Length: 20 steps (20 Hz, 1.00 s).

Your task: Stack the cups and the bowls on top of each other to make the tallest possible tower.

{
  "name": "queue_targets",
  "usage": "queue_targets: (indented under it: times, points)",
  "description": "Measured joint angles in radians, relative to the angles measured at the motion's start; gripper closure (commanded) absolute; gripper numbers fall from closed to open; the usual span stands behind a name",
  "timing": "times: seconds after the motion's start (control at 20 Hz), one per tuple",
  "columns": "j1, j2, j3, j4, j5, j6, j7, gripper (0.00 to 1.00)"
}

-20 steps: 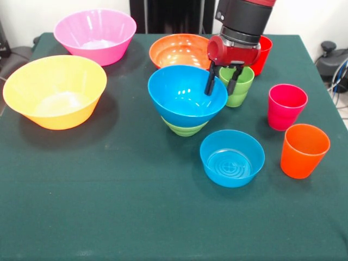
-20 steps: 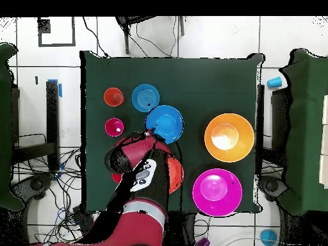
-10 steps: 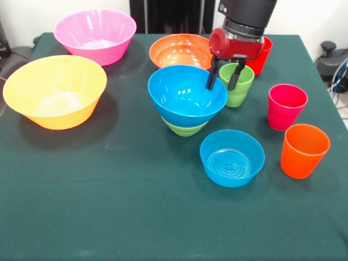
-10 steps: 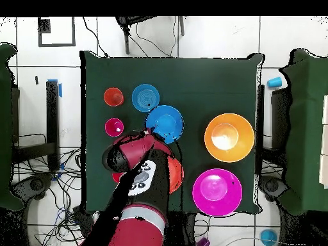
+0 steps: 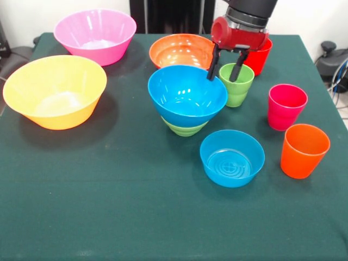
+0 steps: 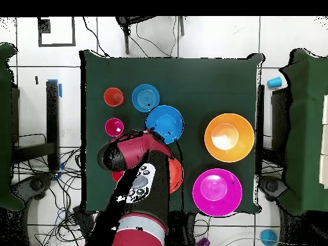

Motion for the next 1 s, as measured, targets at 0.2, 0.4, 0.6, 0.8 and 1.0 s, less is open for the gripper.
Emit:
queue_targets:
  times: [0.2,0.4,0.6,0.8,1.0]
  points:
    - [-0.022,-0.022,0.037,0.014,0.024,0.024,0.000,0.00]
    - [-0.076,-0.043,0.105,0.042,0.044,0.054,0.000,0.00]
    - [-0.134,-0.062,0.172,0.076,0.057,0.094,0.000,0.00]
    - [-0.150,-0.060,0.198,0.090,0.057,0.137,0.000,0.00]
    - [-0.143,-0.051,0.203,0.090,0.059,0.186,0.000,0.00]
